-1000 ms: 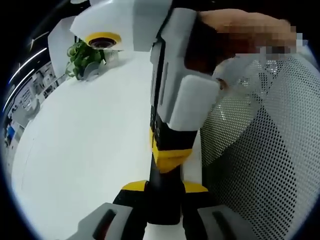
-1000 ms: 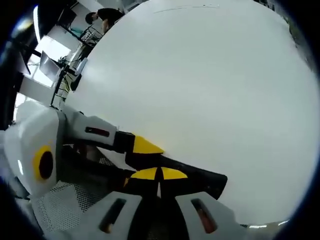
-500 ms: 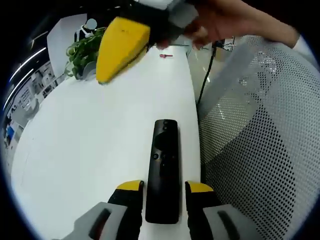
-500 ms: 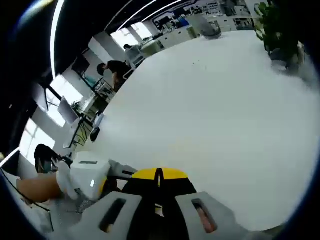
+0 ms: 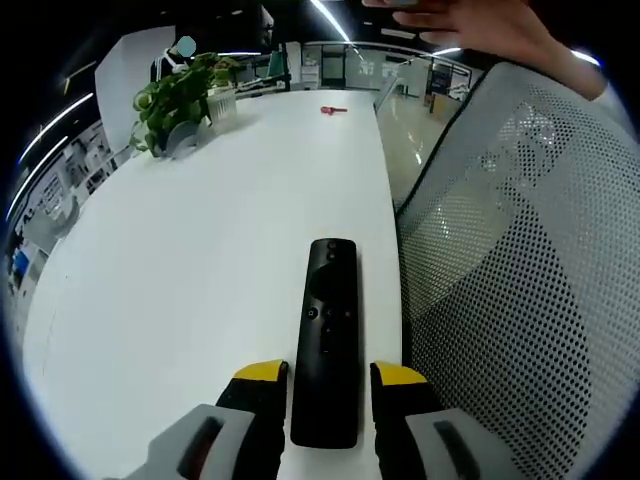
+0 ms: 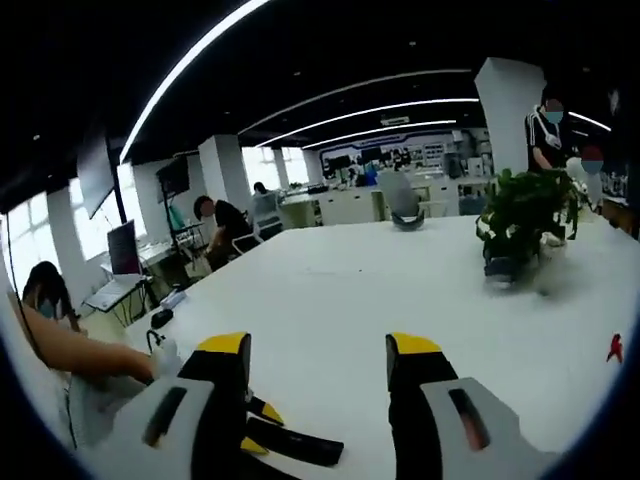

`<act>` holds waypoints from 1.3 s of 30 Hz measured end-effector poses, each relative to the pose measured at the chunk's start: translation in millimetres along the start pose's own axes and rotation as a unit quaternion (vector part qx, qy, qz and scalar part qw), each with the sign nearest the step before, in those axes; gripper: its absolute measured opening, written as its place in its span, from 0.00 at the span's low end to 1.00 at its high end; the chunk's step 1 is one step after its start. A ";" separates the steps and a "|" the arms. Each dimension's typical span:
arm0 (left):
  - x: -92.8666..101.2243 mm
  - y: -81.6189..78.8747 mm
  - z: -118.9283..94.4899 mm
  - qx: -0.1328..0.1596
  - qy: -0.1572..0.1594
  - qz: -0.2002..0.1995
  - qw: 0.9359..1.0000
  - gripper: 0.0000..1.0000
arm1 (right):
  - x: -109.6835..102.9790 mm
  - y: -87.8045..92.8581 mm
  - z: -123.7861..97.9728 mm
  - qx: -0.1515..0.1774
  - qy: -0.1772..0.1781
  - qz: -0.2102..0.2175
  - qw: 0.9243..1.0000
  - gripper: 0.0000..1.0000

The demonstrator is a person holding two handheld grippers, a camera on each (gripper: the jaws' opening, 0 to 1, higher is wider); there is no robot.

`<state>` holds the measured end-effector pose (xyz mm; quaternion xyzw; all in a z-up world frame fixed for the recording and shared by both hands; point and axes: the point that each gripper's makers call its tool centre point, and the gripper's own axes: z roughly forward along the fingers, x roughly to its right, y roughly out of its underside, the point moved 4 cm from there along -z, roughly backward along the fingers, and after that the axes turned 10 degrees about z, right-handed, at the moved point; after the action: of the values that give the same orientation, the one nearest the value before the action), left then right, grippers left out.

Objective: Press the specified remote control buttons in sequence, fully releasing each button before pressing the next.

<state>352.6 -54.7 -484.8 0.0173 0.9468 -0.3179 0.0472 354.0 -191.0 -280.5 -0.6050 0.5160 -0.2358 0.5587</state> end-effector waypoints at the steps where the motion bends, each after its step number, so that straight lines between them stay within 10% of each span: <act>1: 0.2 0.0 0.0 0.001 0.000 0.000 1.000 0.34 | 1.4 0.5 -1.8 0.005 0.009 -0.009 1.000 0.70; 5: 1.4 -0.6 0.1 0.005 0.002 0.005 1.000 0.32 | 9.4 1.4 -4.8 0.031 0.048 -0.019 0.998 0.85; 10: 6.7 -2.4 1.1 0.005 0.013 0.023 1.000 0.25 | 25.9 0.1 -10.0 0.028 0.132 -0.157 0.978 0.84; 25: 3.7 -3.7 2.6 0.011 0.000 0.001 1.000 0.24 | 45.3 15.5 -12.7 -0.004 0.164 -0.107 0.981 0.73; 39: 0.7 -2.5 3.5 -0.001 -0.008 -0.019 1.000 0.23 | 37.0 19.8 -10.8 -0.015 0.120 -0.089 0.989 0.68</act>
<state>352.1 -58.9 -486.2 -0.0027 0.9468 -0.3181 0.0487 350.7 -225.5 -306.7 -0.6242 0.5266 -0.3478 0.4606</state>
